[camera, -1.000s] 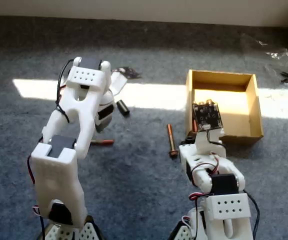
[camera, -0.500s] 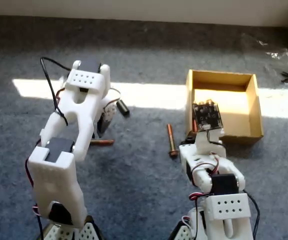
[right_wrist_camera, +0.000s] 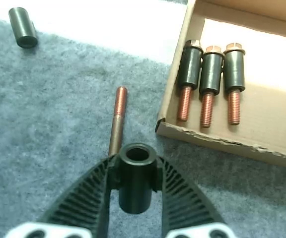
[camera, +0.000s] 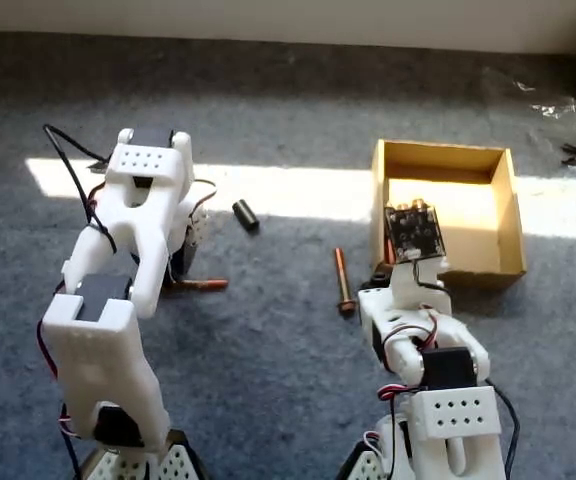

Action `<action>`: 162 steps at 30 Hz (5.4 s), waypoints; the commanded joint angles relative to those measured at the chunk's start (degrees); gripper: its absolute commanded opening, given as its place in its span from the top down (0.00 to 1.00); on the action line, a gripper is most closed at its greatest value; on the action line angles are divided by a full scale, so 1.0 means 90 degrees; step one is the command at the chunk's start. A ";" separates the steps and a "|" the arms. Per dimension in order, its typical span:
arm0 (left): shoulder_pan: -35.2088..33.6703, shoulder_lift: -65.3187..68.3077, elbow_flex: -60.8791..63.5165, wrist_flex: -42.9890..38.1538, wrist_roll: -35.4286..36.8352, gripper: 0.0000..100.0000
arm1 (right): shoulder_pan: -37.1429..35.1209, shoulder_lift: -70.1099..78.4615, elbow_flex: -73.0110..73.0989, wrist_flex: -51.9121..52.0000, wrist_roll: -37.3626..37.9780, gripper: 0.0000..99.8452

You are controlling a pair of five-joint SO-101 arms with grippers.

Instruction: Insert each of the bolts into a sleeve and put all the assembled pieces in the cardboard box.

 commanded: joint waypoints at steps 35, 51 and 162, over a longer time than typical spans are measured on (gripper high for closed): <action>-0.0063 -0.0327 0.1402 -0.1582 0.0879 0.62 | 0.0083 -0.0103 -0.0024 -0.0171 0.0088 1.00; -0.0581 -0.0249 0.1431 -0.1582 0.0840 0.62 | 0.0083 -0.0103 -0.0024 -0.0171 0.0088 1.00; 0.0415 0.2242 0.0425 0.0029 -0.0391 0.88 | 0.0093 -0.0103 -0.0034 -0.0171 0.0098 1.00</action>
